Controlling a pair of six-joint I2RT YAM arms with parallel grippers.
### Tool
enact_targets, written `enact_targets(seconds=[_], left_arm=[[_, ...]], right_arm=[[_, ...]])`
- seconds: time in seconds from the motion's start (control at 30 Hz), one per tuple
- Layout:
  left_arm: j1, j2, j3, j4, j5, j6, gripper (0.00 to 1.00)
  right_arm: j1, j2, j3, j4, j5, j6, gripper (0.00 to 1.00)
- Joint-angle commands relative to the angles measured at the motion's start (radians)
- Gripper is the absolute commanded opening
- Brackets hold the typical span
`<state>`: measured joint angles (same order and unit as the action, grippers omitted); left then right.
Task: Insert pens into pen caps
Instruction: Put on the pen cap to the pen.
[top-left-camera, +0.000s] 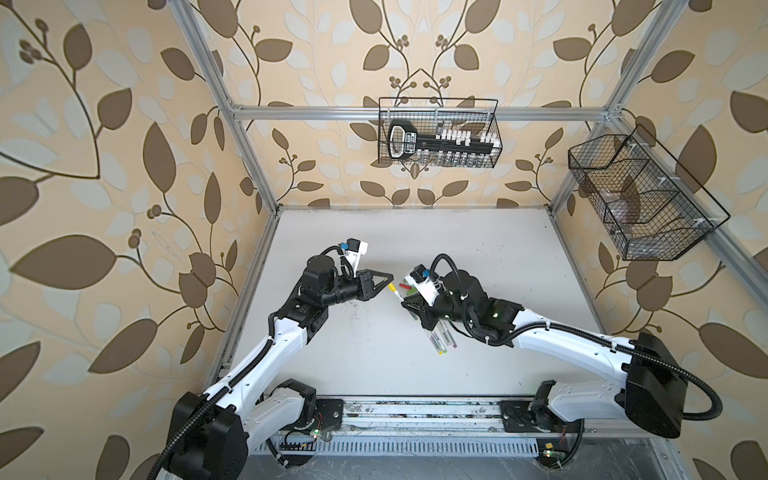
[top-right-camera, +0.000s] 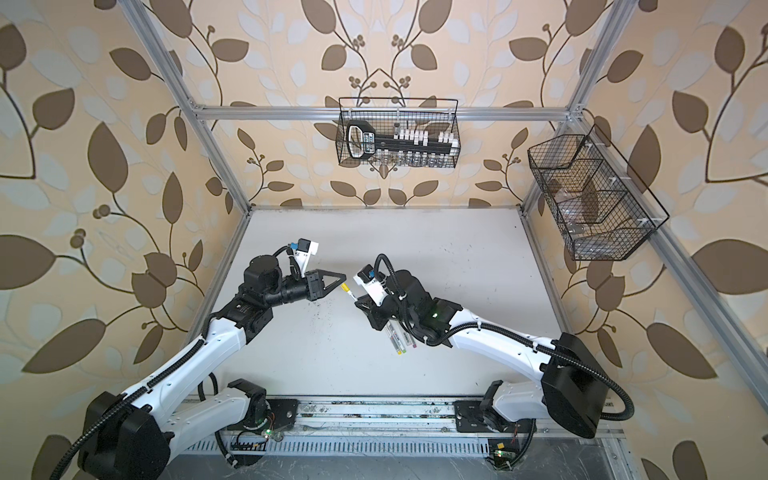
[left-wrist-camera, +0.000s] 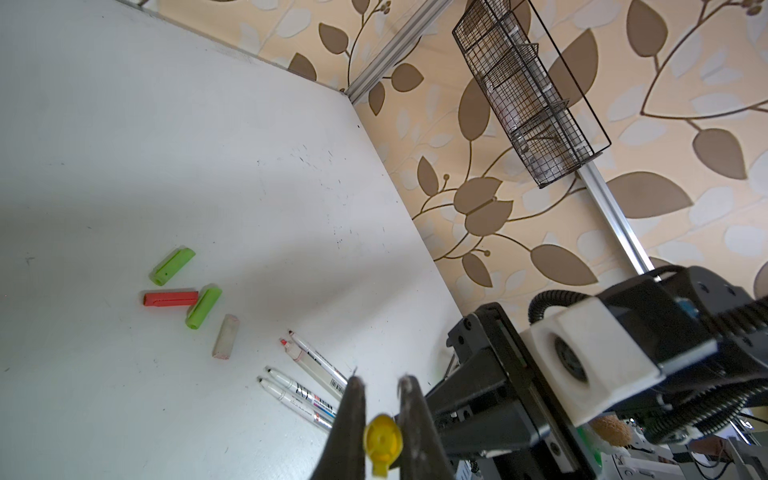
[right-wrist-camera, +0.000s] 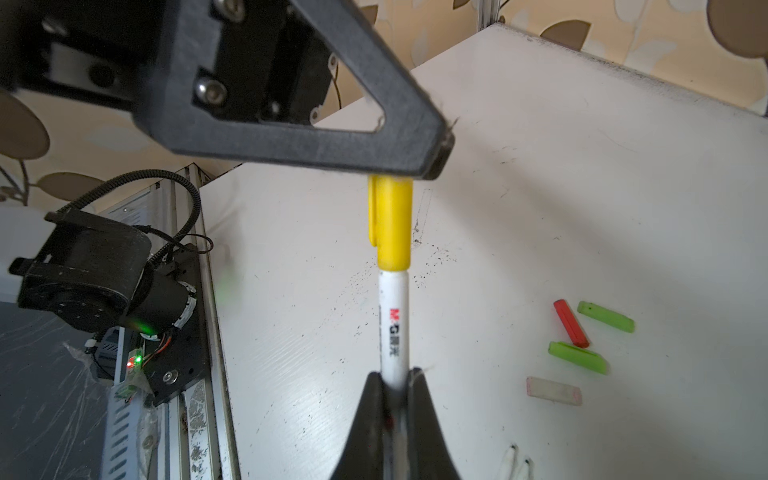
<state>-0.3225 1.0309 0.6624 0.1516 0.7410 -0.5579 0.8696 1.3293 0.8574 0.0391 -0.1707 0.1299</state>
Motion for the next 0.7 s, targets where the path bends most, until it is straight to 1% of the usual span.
enact_targets(seconds=[0.0,0.03,0.3,0.67], left_arm=[[-0.033,0.013,0.03,-0.035,0.046,0.033,0.0],[-0.035,0.018,0.032,-0.038,0.049,0.036,0.0],[-0.044,0.031,0.042,-0.051,0.058,0.048,0.0],[-0.053,0.034,0.049,-0.084,0.043,0.068,0.0]], right_arm=[[0.007,0.009,0.066,0.103,0.045,0.007,0.01],[0.009,0.011,0.07,0.111,0.053,0.007,0.0],[0.002,0.03,0.133,0.12,0.086,-0.018,0.0],[-0.033,0.056,0.232,0.113,0.076,-0.059,0.0]])
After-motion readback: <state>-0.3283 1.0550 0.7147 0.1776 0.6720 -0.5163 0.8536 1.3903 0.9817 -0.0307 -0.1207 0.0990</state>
